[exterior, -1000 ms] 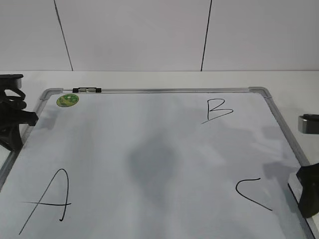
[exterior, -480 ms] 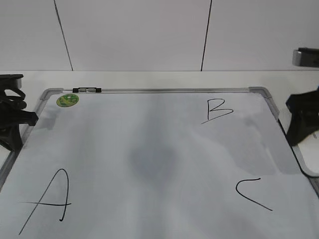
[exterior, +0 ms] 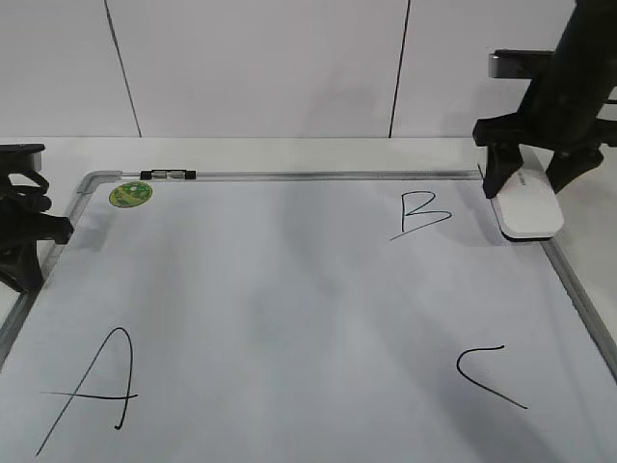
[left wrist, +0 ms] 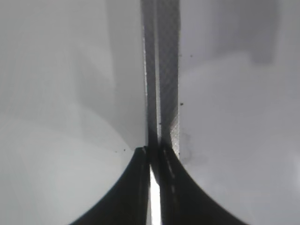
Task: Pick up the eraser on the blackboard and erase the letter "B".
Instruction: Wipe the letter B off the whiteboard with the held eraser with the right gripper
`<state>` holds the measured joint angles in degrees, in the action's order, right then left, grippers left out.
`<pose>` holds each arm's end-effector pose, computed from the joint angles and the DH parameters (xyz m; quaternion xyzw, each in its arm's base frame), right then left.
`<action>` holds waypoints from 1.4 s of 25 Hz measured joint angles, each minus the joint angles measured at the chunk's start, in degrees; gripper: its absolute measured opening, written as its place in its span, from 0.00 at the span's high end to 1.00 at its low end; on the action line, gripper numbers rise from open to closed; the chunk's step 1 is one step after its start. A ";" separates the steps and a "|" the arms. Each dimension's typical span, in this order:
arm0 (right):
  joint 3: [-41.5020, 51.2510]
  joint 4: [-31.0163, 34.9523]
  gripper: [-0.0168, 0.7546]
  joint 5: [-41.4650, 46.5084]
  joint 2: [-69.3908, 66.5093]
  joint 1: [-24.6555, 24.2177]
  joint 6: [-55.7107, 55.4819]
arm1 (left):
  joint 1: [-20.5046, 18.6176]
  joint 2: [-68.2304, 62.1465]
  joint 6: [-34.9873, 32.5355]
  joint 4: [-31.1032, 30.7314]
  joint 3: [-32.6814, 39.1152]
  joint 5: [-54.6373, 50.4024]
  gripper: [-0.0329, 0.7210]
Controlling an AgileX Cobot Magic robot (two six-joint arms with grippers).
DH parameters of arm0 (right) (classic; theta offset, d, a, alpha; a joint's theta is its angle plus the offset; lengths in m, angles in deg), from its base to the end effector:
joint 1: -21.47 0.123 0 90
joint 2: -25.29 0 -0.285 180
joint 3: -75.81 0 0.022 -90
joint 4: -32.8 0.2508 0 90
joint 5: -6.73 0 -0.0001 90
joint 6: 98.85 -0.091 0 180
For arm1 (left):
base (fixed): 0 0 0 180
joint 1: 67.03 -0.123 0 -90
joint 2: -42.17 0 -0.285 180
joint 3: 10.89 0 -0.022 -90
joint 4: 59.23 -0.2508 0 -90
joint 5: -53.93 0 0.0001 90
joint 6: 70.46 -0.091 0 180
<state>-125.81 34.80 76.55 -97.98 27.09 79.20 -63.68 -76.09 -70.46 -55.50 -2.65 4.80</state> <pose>0.4175 0.0441 0.2422 -0.0271 0.9967 0.0217 0.0731 0.3557 -0.0253 0.1519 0.0089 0.9989 -0.0265 0.0373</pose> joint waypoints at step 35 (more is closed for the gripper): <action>-14.14 2.35 0.29 1.01 -16.11 8.09 -0.04 | -0.02 0.00 0.00 0.00 -0.10 -0.64 0.94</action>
<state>-139.95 37.16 77.55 -114.09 35.18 79.16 -63.71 -76.09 -70.46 -55.50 -2.74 4.16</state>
